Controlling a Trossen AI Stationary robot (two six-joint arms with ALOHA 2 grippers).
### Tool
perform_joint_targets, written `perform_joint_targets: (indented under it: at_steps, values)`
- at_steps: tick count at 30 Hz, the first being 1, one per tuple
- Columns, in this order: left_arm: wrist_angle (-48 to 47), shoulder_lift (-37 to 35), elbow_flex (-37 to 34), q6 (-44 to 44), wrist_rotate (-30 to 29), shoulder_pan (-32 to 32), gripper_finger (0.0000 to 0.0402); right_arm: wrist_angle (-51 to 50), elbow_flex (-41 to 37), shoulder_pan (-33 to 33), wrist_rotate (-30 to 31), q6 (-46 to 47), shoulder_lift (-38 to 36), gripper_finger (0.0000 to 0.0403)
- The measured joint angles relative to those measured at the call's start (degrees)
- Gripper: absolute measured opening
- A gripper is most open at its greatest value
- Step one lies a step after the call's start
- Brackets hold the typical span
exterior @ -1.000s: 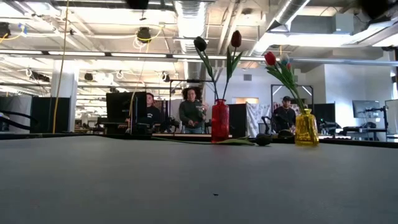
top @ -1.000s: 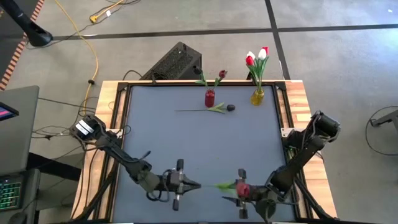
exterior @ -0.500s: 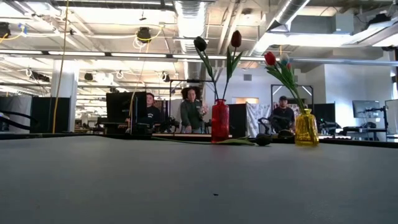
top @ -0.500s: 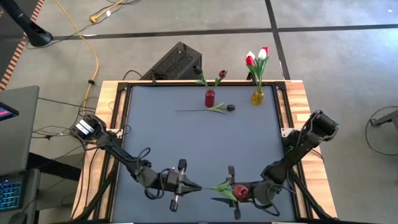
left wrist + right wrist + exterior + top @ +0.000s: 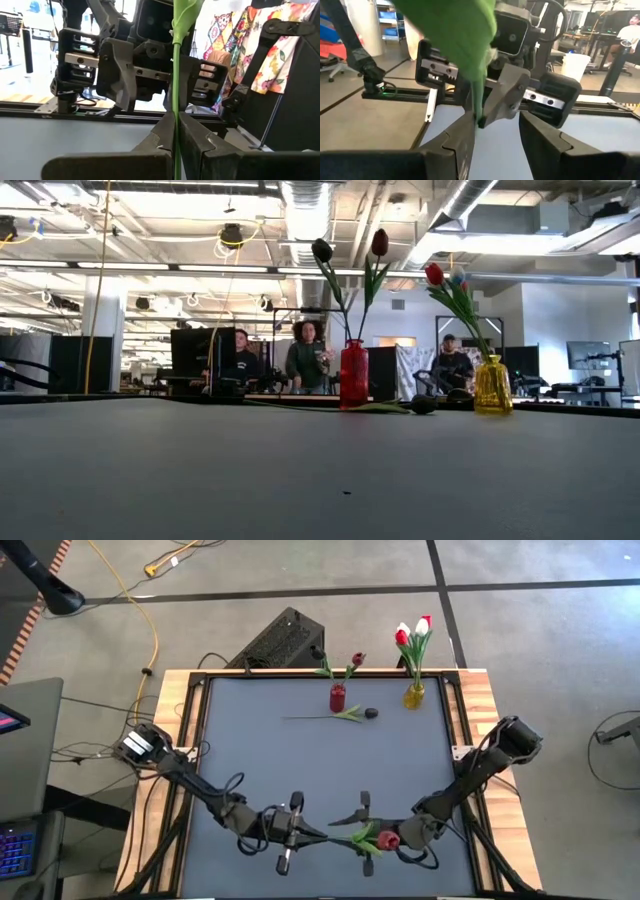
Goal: Sort flowers into vase by color
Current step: Put the dark red tulip into the red vase
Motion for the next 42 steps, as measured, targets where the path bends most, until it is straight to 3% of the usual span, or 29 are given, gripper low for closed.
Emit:
perform_joint_targets:
  at_steps: [10, 20, 23, 27, 34, 37, 42]
  values:
    - [-0.02, 0.00, 0.00, -0.06, -0.39, 1.50, 0.0000, 0.94, 0.00, -0.24, -0.09, -2.04, -0.03, 0.0166]
    - [1.98, -0.02, 0.00, 1.37, -0.35, 1.64, 0.0000, 3.09, 0.02, -0.24, -0.04, -4.02, -0.11, 0.0036]
    - [3.37, -0.01, -0.02, 4.29, -0.31, 1.65, 0.0004, 2.93, 0.02, -0.21, -0.04, -6.04, -0.71, 0.0023]
    - [4.34, -0.02, 0.00, 9.28, -1.33, 1.66, 0.0035, 1.34, 0.00, -0.23, -0.04, -6.23, -2.81, 0.0034]
    - [1.62, -4.54, 0.02, 17.39, -15.20, 1.66, 0.0131, -9.57, 0.00, -0.63, 0.03, -8.61, -11.23, 0.0030]
    - [-4.57, -8.46, 0.02, 18.53, -18.35, 2.11, 0.0166, -15.43, 0.00, -1.59, 0.05, -8.59, -14.93, 0.0026]
    - [-21.84, -16.56, 0.07, 13.46, -15.66, 5.29, 0.0199, -23.71, 0.00, -5.07, 0.46, -8.57, -20.06, 0.0035]
